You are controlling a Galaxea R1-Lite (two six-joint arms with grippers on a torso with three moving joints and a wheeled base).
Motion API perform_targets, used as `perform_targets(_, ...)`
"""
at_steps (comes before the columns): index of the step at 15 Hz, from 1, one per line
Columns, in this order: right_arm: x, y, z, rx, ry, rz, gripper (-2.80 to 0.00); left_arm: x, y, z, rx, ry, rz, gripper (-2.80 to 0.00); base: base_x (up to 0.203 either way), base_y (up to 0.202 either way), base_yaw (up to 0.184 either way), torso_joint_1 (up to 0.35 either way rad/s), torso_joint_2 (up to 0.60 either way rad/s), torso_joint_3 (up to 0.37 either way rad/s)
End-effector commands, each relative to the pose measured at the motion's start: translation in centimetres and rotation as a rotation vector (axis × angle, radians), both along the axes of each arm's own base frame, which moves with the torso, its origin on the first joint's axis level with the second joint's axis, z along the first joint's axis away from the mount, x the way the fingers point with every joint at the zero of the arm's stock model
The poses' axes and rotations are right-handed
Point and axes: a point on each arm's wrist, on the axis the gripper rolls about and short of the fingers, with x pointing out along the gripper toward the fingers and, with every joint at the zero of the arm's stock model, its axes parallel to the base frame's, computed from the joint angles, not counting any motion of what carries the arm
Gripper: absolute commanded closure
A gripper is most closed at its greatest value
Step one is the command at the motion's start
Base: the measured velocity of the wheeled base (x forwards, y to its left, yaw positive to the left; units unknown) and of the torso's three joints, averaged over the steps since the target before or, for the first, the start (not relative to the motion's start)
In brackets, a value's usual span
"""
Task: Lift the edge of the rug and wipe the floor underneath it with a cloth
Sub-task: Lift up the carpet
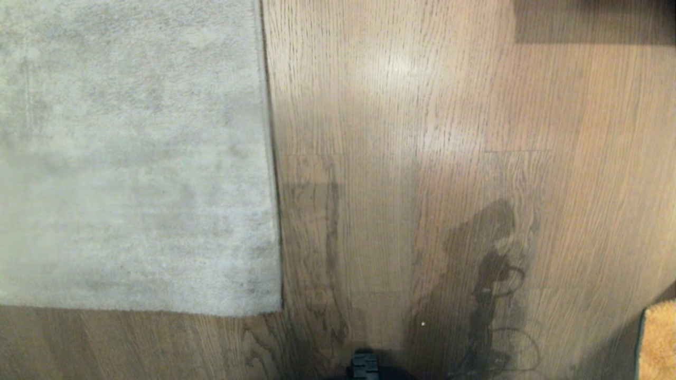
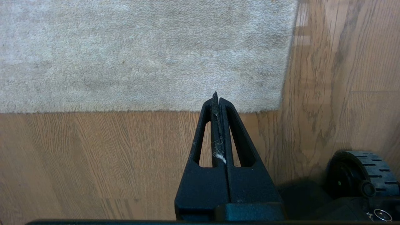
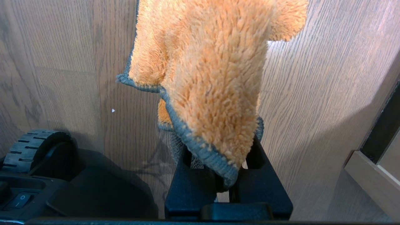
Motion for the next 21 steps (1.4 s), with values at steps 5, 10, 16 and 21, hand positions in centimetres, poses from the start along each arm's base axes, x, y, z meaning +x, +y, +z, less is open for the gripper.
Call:
perform_targets(5,0.02,0.00,0.00,0.000,0.004,0.001,0.00,-0.01,0.00,0.02,0.000,-0.001,0.000,0.00,0.000,0.000,0.000,0.000,0.00,0.000)
perform_targets(10,0.02,0.00,0.00,0.000,0.004,0.001,0.00,0.00,0.00,0.02,0.000,-0.001,0.000,0.00,0.000,0.000,0.000,0.000,0.00,0.000)
perform_targets(16,0.02,0.00,0.00,0.000,0.004,0.001,0.00,-0.01,0.00,0.02,0.000,-0.001,0.000,0.00,0.000,0.000,0.000,0.000,0.00,0.000)
perform_targets(21,0.02,0.00,0.00,0.000,0.004,0.001,0.00,0.01,0.00,-0.02,0.000,0.001,0.000,0.00,0.000,0.000,0.000,0.000,0.00,0.000)
